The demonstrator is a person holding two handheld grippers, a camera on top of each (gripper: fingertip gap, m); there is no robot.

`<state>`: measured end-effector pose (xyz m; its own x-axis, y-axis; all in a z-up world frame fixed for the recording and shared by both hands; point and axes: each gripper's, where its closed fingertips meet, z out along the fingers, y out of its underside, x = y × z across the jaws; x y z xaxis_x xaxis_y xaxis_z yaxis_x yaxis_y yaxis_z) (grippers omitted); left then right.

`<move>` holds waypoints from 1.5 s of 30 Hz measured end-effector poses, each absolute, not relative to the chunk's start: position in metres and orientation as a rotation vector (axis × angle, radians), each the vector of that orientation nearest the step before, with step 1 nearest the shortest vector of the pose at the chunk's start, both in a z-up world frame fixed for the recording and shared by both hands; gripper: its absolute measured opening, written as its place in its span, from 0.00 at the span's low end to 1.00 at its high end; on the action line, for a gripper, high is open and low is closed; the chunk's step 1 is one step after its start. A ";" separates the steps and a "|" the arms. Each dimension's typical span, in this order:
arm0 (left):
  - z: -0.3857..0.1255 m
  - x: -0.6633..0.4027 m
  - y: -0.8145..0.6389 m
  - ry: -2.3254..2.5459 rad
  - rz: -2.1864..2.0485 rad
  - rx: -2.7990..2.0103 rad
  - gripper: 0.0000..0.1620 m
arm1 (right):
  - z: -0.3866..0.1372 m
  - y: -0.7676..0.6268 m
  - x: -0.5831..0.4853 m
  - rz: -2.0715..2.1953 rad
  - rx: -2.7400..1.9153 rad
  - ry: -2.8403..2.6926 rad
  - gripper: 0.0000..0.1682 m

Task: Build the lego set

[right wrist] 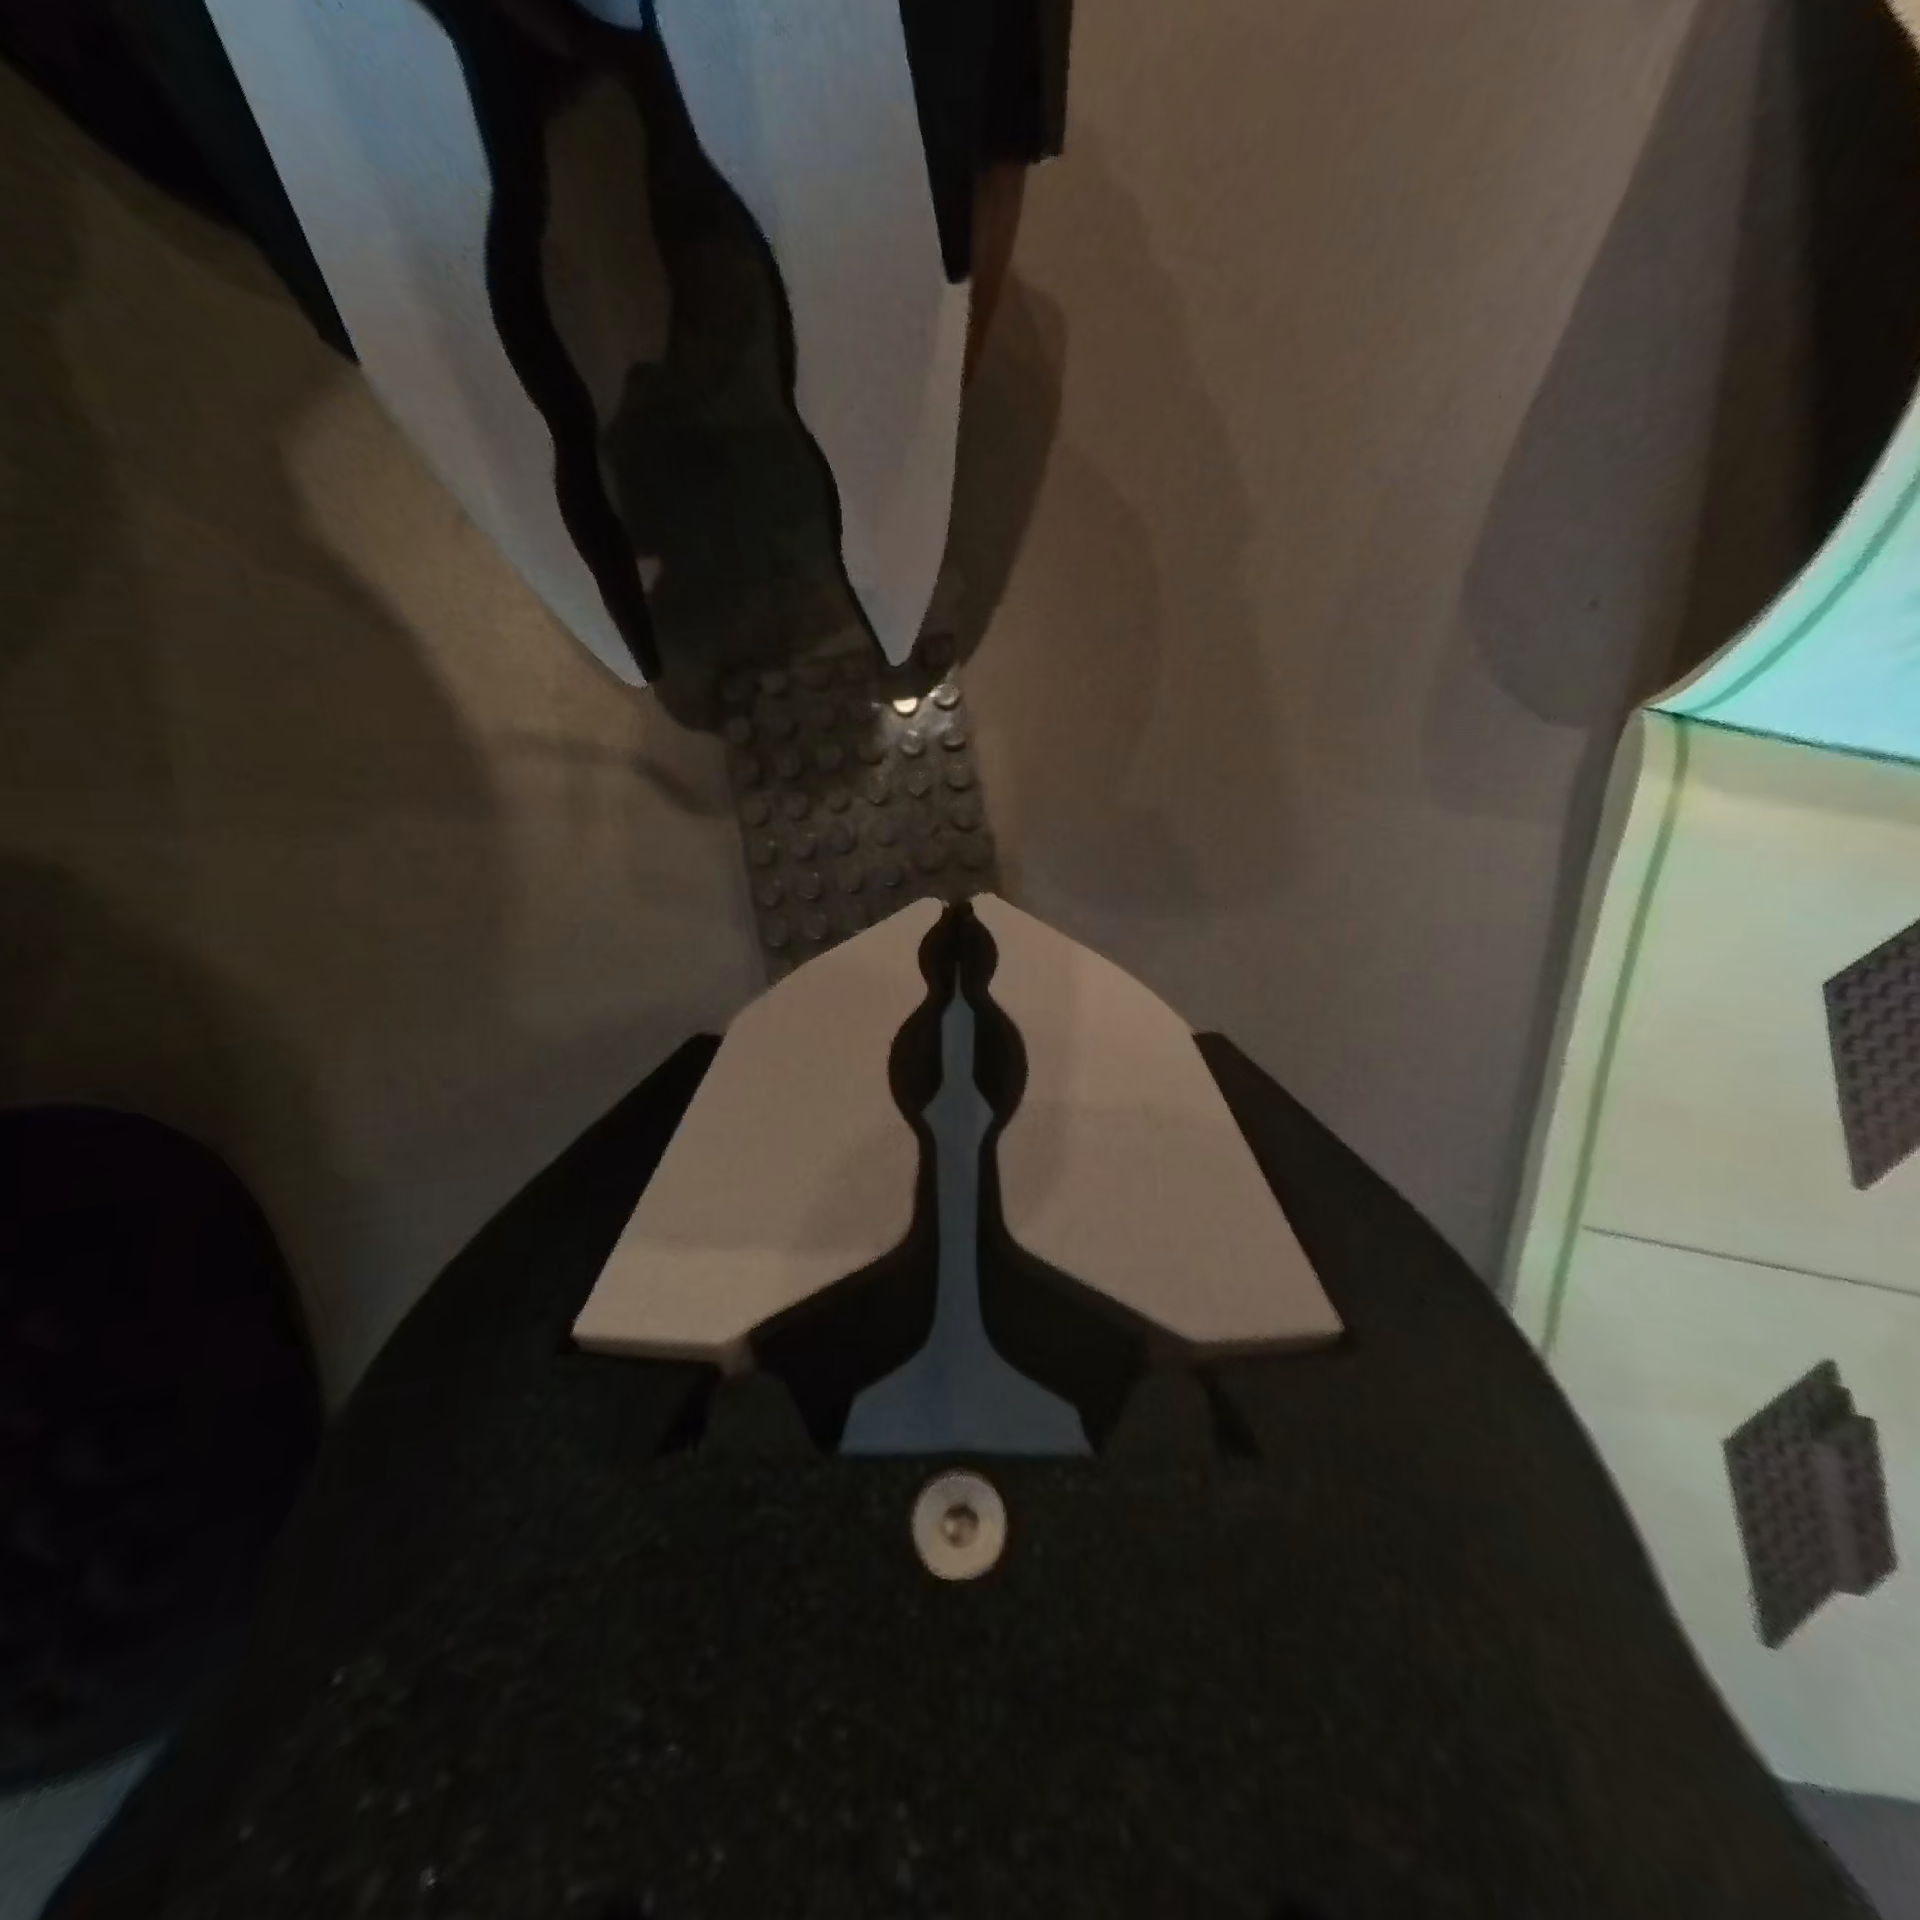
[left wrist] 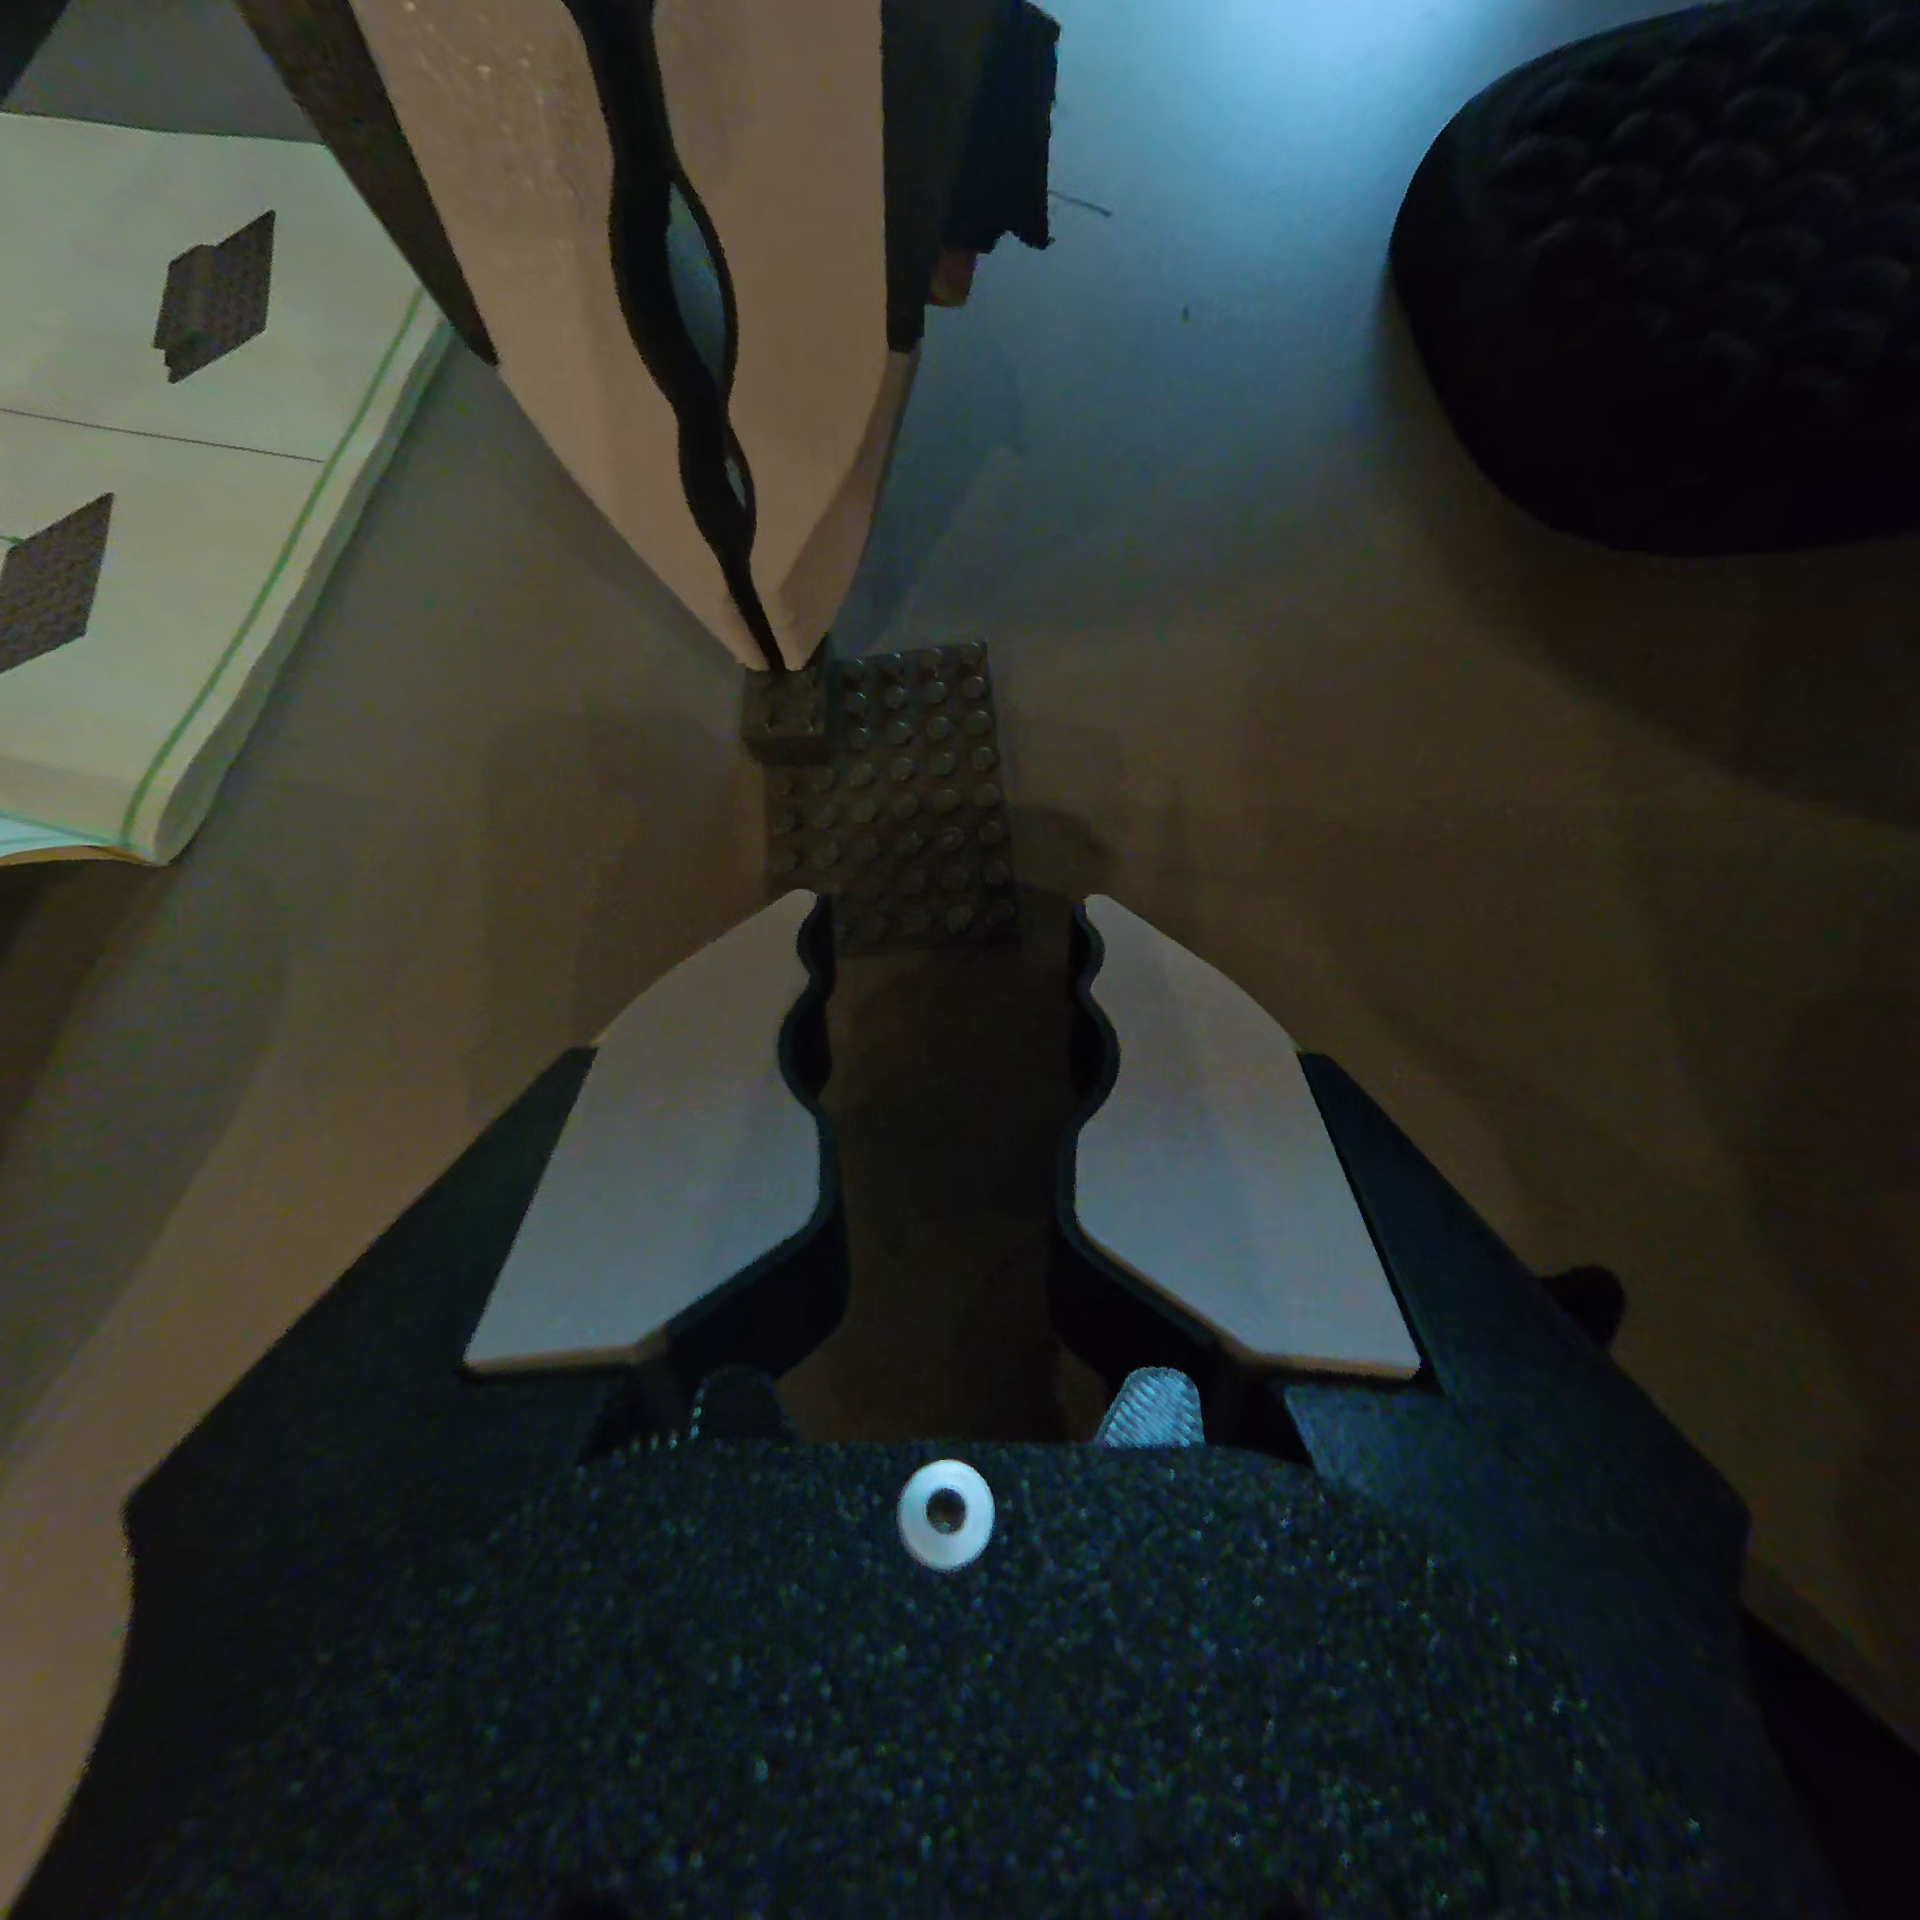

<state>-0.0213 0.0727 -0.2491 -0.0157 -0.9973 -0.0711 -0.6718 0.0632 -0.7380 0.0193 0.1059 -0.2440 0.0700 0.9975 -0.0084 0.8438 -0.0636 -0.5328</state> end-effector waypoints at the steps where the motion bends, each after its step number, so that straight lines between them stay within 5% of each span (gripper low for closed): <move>1: -0.249 -0.021 0.072 1.752 -0.701 -1.668 0.27 | -0.244 0.106 0.019 0.520 -1.957 -1.850 0.00; 31: -0.240 -0.007 0.084 1.620 -0.771 -1.730 0.27 | -0.226 0.106 0.022 0.558 -1.889 -1.791 0.00; 33: -0.241 -0.008 0.085 1.622 -0.762 -1.735 0.27 | -0.223 0.103 0.023 0.608 -1.883 -1.715 0.15; 37: -0.244 -0.009 0.083 1.643 -0.764 -1.740 0.28 | -0.228 0.103 0.028 0.605 -1.849 -1.591 0.23; 45: -0.251 -0.011 0.080 1.675 -0.731 -1.763 0.30 | -0.240 0.110 0.016 0.738 -1.834 -1.592 0.10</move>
<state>-0.0113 0.0802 -0.2507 0.0552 -0.9984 -0.0091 -0.6719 -0.0304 -0.7400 0.0161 0.1100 -0.2397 0.1287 0.9913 -0.0271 0.6613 -0.1062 -0.7426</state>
